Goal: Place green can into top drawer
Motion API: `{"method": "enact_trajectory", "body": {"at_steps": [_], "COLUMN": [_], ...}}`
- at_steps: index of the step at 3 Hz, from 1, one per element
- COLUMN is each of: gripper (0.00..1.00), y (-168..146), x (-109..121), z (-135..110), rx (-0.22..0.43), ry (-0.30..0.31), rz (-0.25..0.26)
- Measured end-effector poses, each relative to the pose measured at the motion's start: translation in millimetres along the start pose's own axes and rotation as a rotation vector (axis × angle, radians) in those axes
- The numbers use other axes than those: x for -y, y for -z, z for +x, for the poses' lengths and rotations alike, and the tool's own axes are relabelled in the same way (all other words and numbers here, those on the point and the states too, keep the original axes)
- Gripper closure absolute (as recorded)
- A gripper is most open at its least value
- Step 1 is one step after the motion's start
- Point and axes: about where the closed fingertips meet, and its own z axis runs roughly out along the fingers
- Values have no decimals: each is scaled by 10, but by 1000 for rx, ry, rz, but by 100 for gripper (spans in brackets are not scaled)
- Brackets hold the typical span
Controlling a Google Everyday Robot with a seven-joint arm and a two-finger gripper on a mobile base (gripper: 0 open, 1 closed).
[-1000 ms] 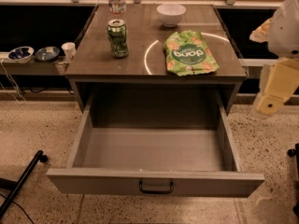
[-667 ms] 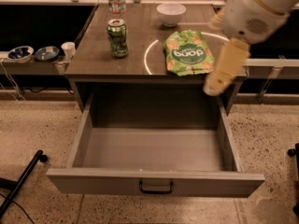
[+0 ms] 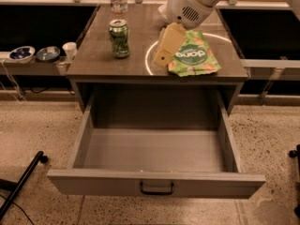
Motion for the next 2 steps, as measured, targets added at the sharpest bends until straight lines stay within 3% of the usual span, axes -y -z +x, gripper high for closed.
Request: {"method": "enact_trajectory", "body": {"at_steps": [1, 2], "gripper": [0, 0], "y": [-12, -234], "x": [5, 256], "z": [0, -111], "rx": [16, 144], "ry": [-6, -8], "rz": [2, -1]}}
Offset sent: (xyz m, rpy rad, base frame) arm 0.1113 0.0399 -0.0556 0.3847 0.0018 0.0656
